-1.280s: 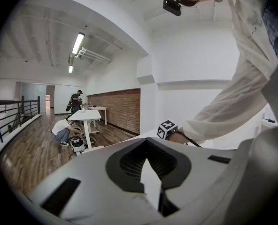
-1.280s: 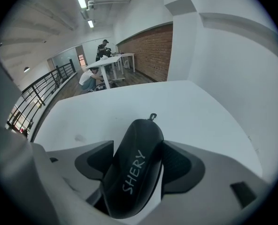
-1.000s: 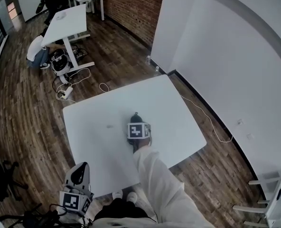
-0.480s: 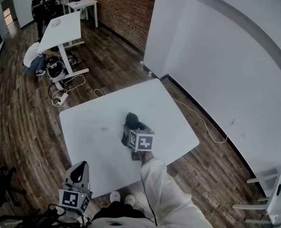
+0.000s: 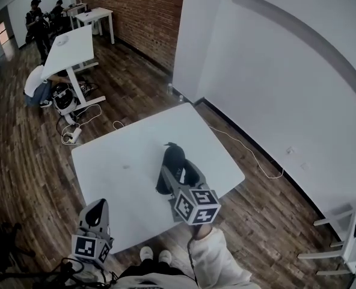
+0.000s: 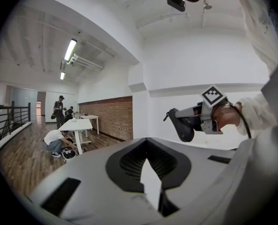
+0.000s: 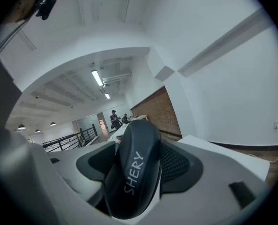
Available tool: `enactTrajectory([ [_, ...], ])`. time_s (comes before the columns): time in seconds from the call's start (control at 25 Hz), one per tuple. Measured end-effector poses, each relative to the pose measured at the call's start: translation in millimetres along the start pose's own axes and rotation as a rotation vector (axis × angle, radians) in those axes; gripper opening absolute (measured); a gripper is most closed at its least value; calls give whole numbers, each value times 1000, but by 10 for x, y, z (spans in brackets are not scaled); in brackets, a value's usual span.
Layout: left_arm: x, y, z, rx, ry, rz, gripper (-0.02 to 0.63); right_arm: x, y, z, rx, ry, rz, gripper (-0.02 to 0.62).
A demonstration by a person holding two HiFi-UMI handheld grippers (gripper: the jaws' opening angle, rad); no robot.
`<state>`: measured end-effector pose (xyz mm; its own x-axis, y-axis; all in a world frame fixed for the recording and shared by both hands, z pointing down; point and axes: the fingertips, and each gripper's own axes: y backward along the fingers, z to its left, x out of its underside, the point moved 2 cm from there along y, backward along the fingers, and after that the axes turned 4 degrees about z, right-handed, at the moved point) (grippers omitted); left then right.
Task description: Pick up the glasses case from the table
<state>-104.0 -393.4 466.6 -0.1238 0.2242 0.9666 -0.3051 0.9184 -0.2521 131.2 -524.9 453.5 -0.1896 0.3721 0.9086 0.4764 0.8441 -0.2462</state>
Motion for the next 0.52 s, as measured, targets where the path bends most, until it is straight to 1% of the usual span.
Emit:
enactTrajectory([
  [0.2, -227, -104, -71, 22, -29, -39, 8, -281, 478, 41, 9, 33, -86, 298],
  [0.36, -328, -139, -144, 38, -52, -55, 8, -379, 718, 53, 14, 44, -122, 295],
  [0.52, -417, -179, -237, 56, -73, -72, 8, -434, 929, 30, 17, 29, -147, 291],
])
